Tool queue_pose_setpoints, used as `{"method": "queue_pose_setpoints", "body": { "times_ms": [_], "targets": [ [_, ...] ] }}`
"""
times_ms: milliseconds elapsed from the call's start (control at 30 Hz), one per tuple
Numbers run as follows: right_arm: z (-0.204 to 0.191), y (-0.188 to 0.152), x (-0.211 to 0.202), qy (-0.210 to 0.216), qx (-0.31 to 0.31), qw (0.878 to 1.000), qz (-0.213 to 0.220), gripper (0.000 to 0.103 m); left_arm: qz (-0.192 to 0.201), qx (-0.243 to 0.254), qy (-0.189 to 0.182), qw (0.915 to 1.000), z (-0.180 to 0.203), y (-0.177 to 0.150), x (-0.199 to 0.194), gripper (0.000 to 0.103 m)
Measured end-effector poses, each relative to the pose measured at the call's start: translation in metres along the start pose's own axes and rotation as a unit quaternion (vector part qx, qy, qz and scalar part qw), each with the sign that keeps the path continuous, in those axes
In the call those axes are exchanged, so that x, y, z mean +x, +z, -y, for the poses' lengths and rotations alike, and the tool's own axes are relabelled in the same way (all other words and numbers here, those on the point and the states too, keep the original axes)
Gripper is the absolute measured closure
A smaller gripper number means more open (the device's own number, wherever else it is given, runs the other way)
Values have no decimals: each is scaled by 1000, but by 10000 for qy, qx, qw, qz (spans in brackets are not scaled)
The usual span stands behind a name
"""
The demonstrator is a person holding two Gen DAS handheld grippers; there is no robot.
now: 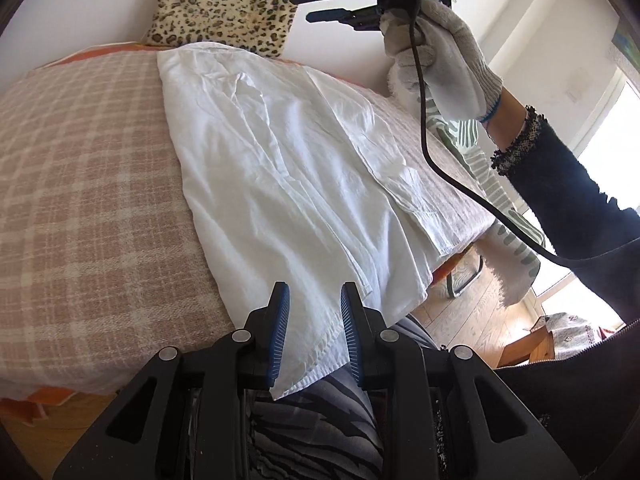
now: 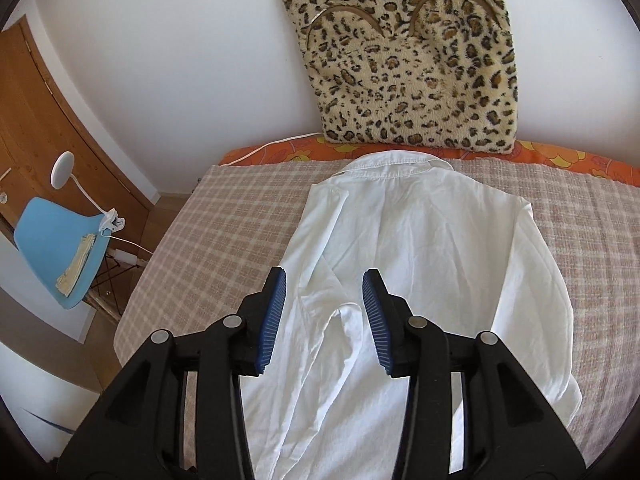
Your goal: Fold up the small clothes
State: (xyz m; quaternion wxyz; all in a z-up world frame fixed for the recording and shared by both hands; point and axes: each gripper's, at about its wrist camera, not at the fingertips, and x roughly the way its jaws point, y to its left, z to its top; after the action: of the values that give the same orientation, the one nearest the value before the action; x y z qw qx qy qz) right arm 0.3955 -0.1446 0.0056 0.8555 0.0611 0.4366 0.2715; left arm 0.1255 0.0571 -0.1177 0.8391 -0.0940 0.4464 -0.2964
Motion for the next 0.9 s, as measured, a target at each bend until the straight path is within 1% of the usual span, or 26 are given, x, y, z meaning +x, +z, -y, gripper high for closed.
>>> {"method": "queue_pose_setpoints", "body": {
  "times_ms": [167,233,300,367,433,533,700,733,767,800,833,900],
  "targets": [
    [36,-45,-54,-299,158,9993,127,61,139,34,144,9998,5,6,-8,78],
    [52,-66,-70,-444,249,9986,116,61,173,51,123,9998,9,9,-5,78],
    [67,-85,-83,-570,323,9978,85,61,225,104,61,9997,15,14,0,78],
    [83,-102,-97,-671,476,9966,100,60,305,143,-47,9994,22,19,5,73],
    [98,-118,-110,-716,654,9952,136,61,332,167,-162,9992,29,24,12,73],
    [118,-145,-129,-768,891,9929,161,61,291,344,-300,9985,44,28,24,73],
    [143,-192,-148,-867,1215,9888,45,61,89,829,-455,9955,85,33,50,72],
    [147,-201,-151,-875,1280,9879,31,61,35,949,-482,9943,94,33,55,71],
    [151,-210,-155,-878,1346,9870,23,60,-22,1062,-532,9929,104,31,60,62],
    [155,-217,-158,-870,1409,9862,21,61,-87,1177,-596,9912,113,31,65,50],
    [160,-225,-161,-868,1461,9854,15,61,-147,1295,-628,9895,122,30,71,47],
    [169,-239,-167,-890,1561,9837,23,61,-271,1557,-692,9850,140,31,83,46]
  ]
}}
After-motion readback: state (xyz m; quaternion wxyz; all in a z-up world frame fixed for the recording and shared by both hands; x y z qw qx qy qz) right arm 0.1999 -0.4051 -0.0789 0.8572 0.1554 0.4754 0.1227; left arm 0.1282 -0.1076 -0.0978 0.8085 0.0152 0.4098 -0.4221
